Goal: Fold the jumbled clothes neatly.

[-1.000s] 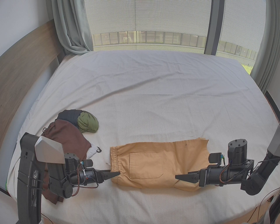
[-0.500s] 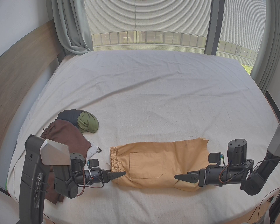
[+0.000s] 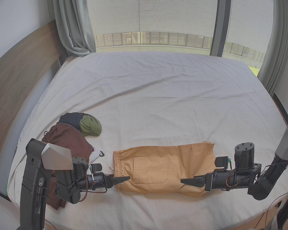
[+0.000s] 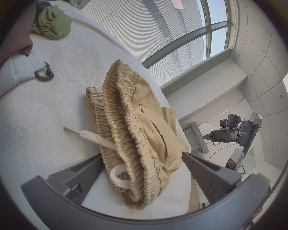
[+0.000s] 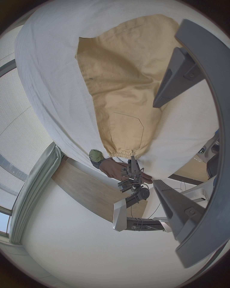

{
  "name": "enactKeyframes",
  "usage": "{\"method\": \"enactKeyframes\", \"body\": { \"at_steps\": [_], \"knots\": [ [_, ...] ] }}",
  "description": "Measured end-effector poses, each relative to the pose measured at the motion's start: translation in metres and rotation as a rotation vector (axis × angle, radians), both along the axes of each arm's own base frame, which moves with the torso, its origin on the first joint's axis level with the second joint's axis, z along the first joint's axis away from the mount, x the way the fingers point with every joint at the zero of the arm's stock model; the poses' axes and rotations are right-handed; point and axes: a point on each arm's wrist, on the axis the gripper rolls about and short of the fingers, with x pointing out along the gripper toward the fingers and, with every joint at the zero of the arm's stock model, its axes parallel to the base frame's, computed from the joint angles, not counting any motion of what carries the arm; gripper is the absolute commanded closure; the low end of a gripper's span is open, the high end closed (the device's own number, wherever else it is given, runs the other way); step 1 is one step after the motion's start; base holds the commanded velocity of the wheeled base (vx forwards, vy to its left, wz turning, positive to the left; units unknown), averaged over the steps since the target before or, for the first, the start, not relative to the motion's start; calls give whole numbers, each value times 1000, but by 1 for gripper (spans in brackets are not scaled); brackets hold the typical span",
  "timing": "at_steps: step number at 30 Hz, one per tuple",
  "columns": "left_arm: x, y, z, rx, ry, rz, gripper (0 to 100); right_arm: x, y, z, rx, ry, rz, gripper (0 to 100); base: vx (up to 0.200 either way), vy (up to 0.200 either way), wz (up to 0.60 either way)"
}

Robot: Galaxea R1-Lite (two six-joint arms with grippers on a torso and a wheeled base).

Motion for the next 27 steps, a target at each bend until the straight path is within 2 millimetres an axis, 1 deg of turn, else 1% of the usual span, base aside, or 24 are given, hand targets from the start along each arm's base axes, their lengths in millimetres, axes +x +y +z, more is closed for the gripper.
{"method": "enactKeyframes", "body": {
  "at_steps": [14, 15, 27],
  "knots": [
    [0, 0, 0, 0, 0, 1, 0, -2, 0, 0, -1, 4, 0, 0, 0, 0, 0],
    [0, 0, 0, 0, 0, 1, 100, -2, 0, 0, -2, 4, 0, 0, 0, 0, 0],
    [3, 1, 0, -8, 7, 9, 100, 1, 0, 2, 14, -30, -8, 0, 0, 0, 0]
  ]
}}
